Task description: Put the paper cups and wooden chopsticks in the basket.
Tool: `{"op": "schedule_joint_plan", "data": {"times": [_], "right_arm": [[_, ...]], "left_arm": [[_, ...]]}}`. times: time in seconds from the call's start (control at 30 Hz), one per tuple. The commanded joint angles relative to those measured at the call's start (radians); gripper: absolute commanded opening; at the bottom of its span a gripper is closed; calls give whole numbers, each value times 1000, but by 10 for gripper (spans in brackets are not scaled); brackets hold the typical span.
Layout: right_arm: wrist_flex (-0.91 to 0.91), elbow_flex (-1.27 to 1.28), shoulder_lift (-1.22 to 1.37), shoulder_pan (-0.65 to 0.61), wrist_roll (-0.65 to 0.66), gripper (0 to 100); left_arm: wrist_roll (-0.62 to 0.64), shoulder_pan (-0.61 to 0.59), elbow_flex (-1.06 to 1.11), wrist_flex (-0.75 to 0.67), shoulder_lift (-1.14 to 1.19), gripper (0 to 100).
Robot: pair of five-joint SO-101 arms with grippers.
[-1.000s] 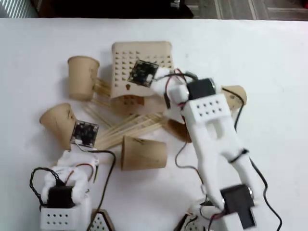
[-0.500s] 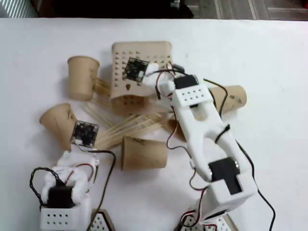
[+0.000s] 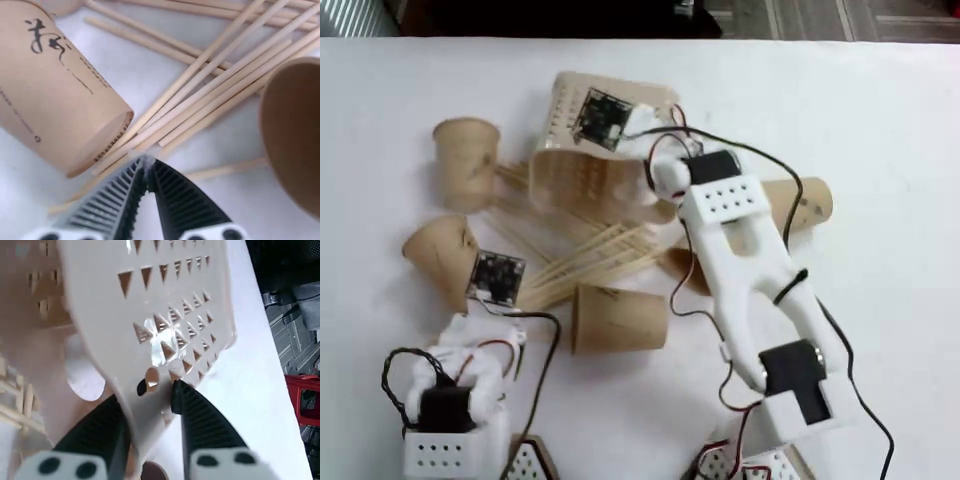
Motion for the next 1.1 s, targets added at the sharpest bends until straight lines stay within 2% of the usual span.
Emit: {"op": "schedule_joint_plan", "data": {"times": [0.0, 0.33, 0.73, 0.8, 0.97, 1.07], "right_arm": [[-1, -35, -87, 13, -9, 36], [196, -344, -36, 81, -9, 20], [403, -829, 357, 153, -14, 34], [460, -907, 407, 166, -21, 94], [568, -1135, 460, 186, -229, 296], [622, -1247, 464, 163, -256, 315]], "left_arm": [[-6, 4, -44, 2, -2, 26], [-6, 4, -23, -6, -2, 27], [-6, 4, -21, -6, -2, 27], [-6, 4, -21, -6, -2, 27], [-6, 4, -21, -6, -2, 27], [-6, 4, -21, -6, -2, 27]]}}
